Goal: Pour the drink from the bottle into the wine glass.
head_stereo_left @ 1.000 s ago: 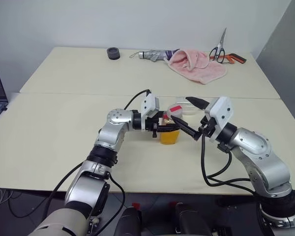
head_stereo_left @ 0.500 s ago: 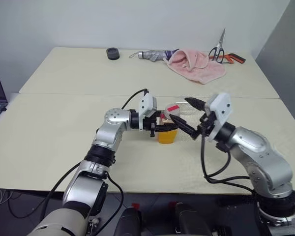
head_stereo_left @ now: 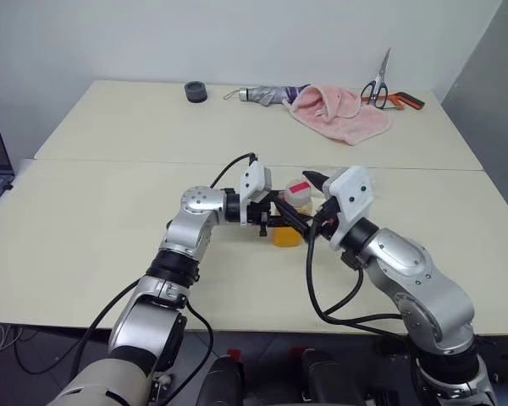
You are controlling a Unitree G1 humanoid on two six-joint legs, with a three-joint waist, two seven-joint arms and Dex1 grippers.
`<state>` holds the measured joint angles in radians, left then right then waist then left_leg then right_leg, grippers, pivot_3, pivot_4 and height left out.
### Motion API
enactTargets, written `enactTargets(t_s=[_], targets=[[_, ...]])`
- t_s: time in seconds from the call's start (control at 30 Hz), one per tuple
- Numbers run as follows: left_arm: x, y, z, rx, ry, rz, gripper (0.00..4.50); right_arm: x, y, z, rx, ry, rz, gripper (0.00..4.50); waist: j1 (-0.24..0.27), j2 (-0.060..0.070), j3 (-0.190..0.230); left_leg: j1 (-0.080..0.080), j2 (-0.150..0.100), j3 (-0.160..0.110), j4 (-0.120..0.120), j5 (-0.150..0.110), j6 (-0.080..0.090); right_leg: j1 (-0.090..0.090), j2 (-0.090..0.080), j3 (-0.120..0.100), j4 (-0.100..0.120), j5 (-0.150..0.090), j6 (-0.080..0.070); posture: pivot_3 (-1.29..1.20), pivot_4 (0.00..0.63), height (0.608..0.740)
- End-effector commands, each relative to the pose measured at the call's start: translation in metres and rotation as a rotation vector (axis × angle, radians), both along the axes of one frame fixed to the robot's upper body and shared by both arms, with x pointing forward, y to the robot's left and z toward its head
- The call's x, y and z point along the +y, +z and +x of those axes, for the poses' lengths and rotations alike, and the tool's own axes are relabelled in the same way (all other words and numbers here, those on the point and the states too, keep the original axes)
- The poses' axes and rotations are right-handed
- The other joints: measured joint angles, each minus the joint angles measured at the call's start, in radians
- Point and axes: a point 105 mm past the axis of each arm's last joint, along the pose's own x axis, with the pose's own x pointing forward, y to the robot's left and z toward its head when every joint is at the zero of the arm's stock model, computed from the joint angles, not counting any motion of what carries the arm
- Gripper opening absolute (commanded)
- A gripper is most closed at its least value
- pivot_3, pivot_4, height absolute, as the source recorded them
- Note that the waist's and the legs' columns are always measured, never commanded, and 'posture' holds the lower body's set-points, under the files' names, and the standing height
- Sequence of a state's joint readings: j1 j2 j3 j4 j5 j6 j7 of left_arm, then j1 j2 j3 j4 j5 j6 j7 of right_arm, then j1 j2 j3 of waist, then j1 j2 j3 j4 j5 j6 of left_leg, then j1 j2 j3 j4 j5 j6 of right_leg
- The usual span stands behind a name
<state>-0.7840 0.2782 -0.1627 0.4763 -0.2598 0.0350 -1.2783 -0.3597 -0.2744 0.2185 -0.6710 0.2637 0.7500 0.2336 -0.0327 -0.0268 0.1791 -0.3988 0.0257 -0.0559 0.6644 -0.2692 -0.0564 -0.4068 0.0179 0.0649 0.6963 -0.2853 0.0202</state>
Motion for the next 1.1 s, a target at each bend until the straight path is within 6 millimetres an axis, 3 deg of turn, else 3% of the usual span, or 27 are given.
enactTargets(t_s=[0.03,0.13,0.23,0.43,0.57,0.67,0.73,0.9,1.1], targets=[[-0.005,0.011,-0.003,-0.056,-0.023,-0.014,1.81,-0.002,0.009,0.0,-0.05,-0.03,0.023,3.75,0.0,0.0,0.0,0.0,0.0,0.0,0.0,0.0,0.0,0.0,0.0,0.0,0.0,0.0,0.0,0.0,0.15,0.74],[-0.005,0.011,-0.003,-0.055,-0.021,-0.014,1.81,-0.002,0.01,0.0,-0.06,-0.042,0.04,3.0,0.0,0.0,0.0,0.0,0.0,0.0,0.0,0.0,0.0,0.0,0.0,0.0,0.0,0.0,0.0,0.0,0.15,0.74],[-0.005,0.011,-0.002,-0.054,-0.018,-0.014,1.81,-0.001,0.011,0.0,-0.066,-0.034,0.05,1.9,0.0,0.0,0.0,0.0,0.0,0.0,0.0,0.0,0.0,0.0,0.0,0.0,0.0,0.0,0.0,0.0,0.15,0.74],[-0.004,0.011,-0.003,-0.051,-0.016,-0.014,1.8,0.006,0.005,-0.005,-0.037,0.053,0.051,1.87,0.0,0.0,0.0,0.0,0.0,0.0,0.0,0.0,0.0,0.0,0.0,0.0,0.0,0.0,0.0,0.0,0.15,0.74],[-0.005,0.013,-0.004,-0.048,-0.035,-0.011,1.8,0.012,-0.002,-0.013,-0.016,0.385,-0.008,1.87,0.0,0.0,0.0,0.0,0.0,0.0,0.0,0.0,0.0,0.0,0.0,0.0,0.0,0.0,0.0,0.0,0.15,0.74],[-0.006,0.014,-0.005,-0.05,-0.059,-0.003,1.79,0.003,-0.004,-0.003,0.002,0.592,-0.165,1.87,-0.002,0.0,0.0,0.002,-0.001,0.001,0.0,0.0,0.0,0.001,0.0,0.0,0.0,0.0,0.0,0.0,0.15,0.74],[-0.006,0.016,-0.006,-0.056,-0.074,0.007,1.79,-0.005,0.004,0.015,-0.003,0.663,-0.292,1.87,-0.007,0.001,0.001,0.002,0.0,0.001,0.0,0.0,0.0,0.001,0.0,0.0,0.0,0.0,0.0,0.0,0.15,0.74],[-0.005,0.017,-0.005,-0.061,-0.064,0.003,1.79,-0.013,0.011,0.023,0.039,0.719,-0.313,1.87,-0.006,0.001,0.001,0.001,0.001,-0.001,-0.001,0.0,0.001,0.001,0.002,-0.002,0.0,-0.001,-0.001,0.0,0.15,0.74],[-0.003,0.016,-0.006,-0.056,-0.046,-0.008,1.79,-0.019,0.02,0.013,-0.01,0.648,-0.211,3.99,0.001,0.001,0.001,-0.001,0.001,-0.001,-0.001,0.0,0.001,0.0,-0.003,-0.001,-0.001,0.0,-0.001,0.0,0.15,0.74]])
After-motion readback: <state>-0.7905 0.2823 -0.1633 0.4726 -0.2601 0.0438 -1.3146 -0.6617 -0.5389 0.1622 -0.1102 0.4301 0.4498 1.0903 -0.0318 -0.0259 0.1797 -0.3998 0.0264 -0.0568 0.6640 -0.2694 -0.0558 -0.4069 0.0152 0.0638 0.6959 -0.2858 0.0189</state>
